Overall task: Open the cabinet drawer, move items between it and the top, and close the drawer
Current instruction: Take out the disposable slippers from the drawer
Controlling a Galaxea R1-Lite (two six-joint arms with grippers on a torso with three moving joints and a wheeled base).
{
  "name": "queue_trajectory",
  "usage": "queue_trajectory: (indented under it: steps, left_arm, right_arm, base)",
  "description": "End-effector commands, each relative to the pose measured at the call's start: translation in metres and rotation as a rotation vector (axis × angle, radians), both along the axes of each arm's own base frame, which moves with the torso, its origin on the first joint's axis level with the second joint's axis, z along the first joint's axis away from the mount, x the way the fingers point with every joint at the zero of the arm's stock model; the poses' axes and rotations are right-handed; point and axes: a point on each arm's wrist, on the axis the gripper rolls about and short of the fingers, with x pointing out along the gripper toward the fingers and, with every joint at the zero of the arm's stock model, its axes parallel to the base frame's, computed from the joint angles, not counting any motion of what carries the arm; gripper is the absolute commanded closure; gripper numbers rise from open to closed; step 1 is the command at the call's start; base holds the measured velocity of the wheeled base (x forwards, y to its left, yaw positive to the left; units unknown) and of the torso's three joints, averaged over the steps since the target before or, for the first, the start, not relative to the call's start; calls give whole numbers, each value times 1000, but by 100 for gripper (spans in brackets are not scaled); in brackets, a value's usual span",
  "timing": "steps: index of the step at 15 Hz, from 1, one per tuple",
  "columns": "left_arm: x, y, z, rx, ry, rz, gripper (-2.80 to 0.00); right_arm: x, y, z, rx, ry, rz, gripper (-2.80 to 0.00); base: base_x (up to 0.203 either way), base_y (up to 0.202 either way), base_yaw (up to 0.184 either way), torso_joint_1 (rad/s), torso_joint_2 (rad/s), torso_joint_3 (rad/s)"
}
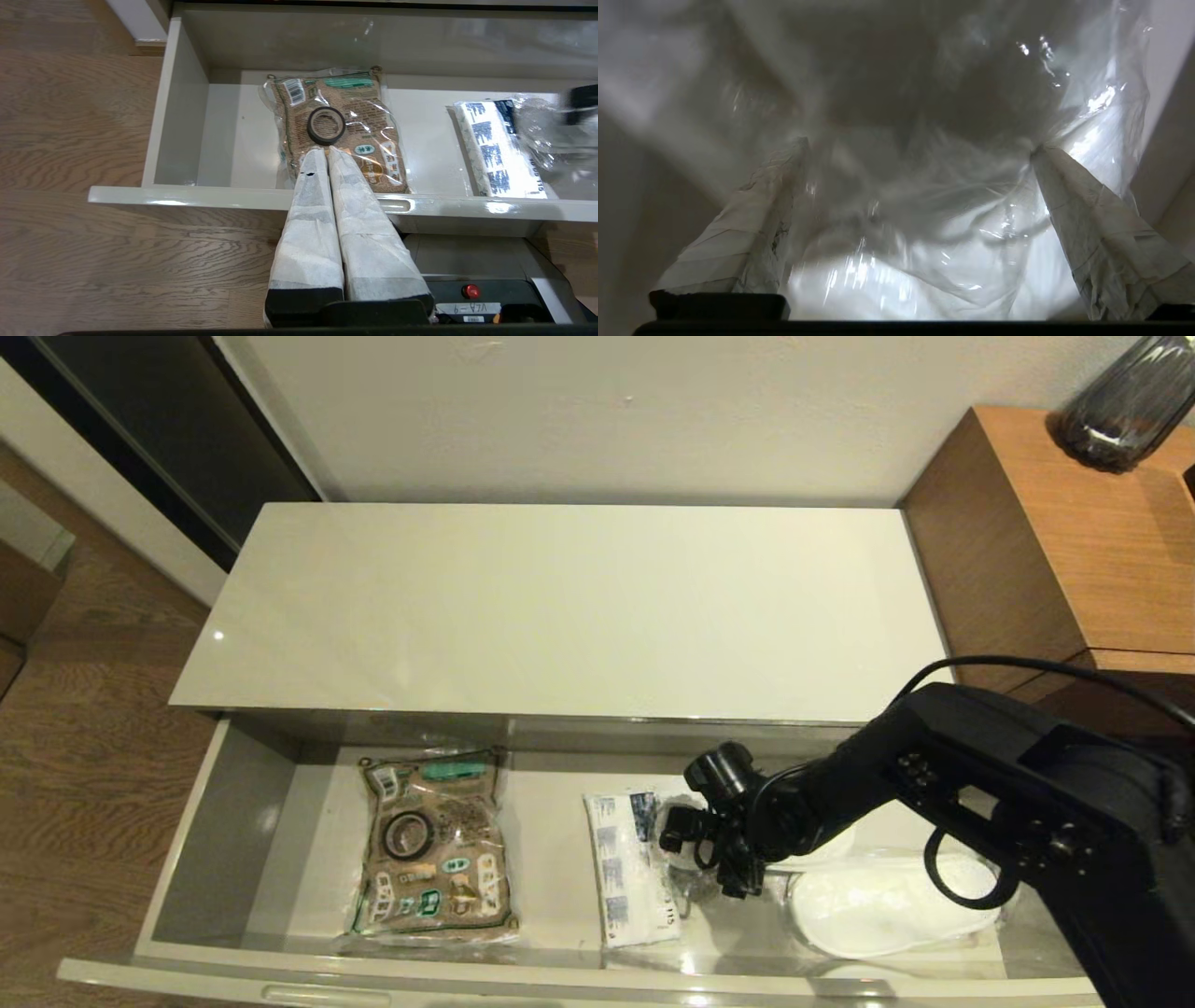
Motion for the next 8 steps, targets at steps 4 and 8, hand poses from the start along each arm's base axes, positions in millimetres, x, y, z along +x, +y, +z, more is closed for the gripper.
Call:
queue_trajectory:
  steps: [4,8]
  left_arm:
    - [0,0,0,-2,1,1,0]
    - [0,0,0,-1,1,1,0]
  right_arm:
    - [11,4,-28,23,-135,-50,-280]
    - [-2,-4,-32,35,-195,-66,-258]
  base:
    - [0,0,0,0,0,0]
    - [0,0,0,0,0,0]
